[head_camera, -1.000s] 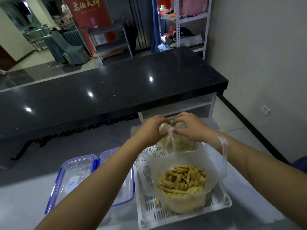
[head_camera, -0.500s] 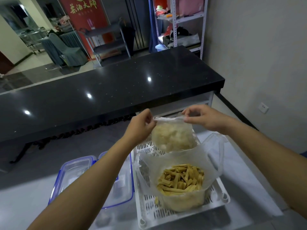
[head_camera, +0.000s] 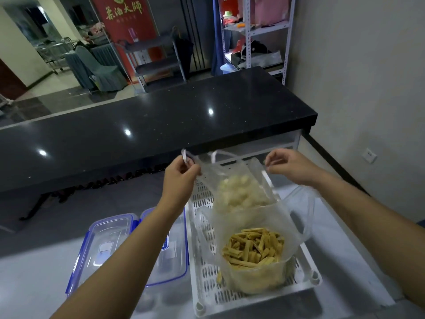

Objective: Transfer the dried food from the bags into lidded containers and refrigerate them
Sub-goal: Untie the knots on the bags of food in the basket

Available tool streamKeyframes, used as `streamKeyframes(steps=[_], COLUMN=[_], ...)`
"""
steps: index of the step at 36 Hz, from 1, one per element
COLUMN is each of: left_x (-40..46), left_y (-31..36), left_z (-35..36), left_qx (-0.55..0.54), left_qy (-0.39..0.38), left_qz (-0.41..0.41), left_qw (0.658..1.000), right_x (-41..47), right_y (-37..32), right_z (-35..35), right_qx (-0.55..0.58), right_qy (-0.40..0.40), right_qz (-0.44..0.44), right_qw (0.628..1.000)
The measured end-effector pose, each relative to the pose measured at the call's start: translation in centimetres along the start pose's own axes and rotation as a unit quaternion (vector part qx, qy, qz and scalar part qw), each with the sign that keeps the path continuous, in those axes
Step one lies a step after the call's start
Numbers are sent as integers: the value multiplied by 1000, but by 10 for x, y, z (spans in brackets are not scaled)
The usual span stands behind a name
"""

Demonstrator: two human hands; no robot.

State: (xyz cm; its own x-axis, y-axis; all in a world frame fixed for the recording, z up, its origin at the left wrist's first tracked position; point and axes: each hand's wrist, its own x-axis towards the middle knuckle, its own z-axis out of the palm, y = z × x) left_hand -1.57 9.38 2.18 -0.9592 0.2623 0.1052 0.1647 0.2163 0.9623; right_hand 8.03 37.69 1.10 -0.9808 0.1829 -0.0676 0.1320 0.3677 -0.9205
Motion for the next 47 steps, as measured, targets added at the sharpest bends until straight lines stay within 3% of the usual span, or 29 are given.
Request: streamKeyframes(steps=[3,7,11,14,17,19,21,23,26,29,33,37,42,47], left_x=[-3,-5,-2,-1,-2,-4,-6,-8,-8,-12,-17,-14,-9,-10], left_y=[1,15,28,34,37,41,45,50,55,57,54,58,57,52], left_z=[-3,-5,-8,-9,-7,-6,-6,-6,-9,-10,-11,-20,-24,-35], left_qx=[-23,-81,-138,-168,-193,-204,-219,-247,-277,-299,-351,-389,-169,31], left_qy=[-4,-23,-37,-48,-35,-34,-43,-58,-72,-86,-81,-89,-162,-279], left_qz=[-10,-15,-32,-49,-74,-88,-98,-108,-116,-119,-142,-152,-188,-212], left_qw=[1000,996,989,983,978,974,970,961,951,943,922,904,954,936], right_x=[-6,-8,-9,-2,9,18,26,31,28,20,6,1,-4,-5], right_y=[-6,-29,-56,-71,-81,-87,-93,-98,-106,-112,-110,-99,-94,-90], right_z=[5,10,16,29,52,67,76,78,74,67,57,38,13,-6], right_qx=[0,-5,-41,-184,-392,-440,-439,-390,-187,-33,186,325,373,420], right_qy=[-11,31,-19,-49,-58,-73,-75,-89,-141,-119,-103,-79,-80,-87], right_qz=[-3,-48,-84,-86,-74,-49,-27,-9,21,15,56,107,113,109], right_qw=[1000,998,995,978,915,893,895,917,972,992,976,936,917,897])
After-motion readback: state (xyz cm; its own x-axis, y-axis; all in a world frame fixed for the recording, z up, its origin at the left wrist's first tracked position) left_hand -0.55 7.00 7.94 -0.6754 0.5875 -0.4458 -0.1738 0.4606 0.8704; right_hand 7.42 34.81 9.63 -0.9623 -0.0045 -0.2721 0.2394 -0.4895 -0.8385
